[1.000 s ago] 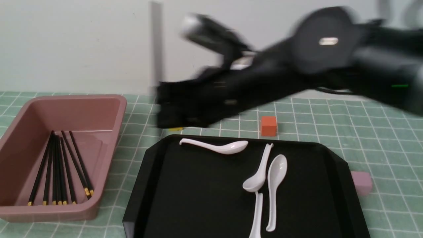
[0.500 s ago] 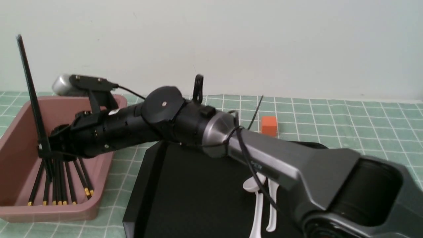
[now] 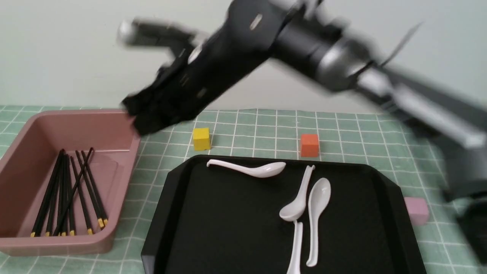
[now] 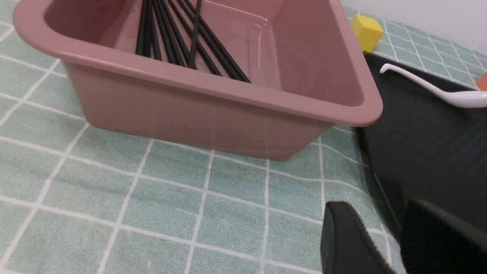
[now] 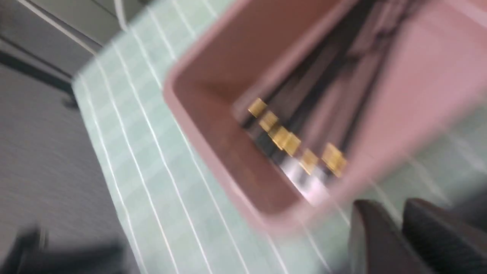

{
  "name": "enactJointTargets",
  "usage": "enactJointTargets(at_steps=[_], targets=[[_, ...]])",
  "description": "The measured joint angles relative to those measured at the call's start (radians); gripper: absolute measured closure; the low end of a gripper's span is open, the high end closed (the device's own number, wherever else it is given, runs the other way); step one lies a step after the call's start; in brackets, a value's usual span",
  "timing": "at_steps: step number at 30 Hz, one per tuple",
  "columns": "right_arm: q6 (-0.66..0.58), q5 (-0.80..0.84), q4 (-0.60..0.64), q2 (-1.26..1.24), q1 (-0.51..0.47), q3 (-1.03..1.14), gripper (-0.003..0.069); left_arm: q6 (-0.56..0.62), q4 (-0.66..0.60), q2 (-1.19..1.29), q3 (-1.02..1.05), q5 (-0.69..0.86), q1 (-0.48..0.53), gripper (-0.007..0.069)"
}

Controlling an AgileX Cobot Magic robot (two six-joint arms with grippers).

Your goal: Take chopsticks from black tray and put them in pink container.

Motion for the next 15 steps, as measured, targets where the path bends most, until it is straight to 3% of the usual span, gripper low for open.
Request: enactJointTargets(at_steps=[4,10,15], targets=[[0.029,0.102,-0.208,-0.209,-0.005,-0.001,0.0661,0.000,0.000,0.000,0.000,0.000,0.000,0.0385],[0.103,0.123,-0.407,-0.438,-0.005,0.017,0.0671,0.000,0.000,0.000,0.000,0.000,0.000,0.0385],[0.113,0.123,-0.470,-0.674,-0.005,0.153,0.0671,0.000,0.000,0.000,0.000,0.000,0.000,0.0385]])
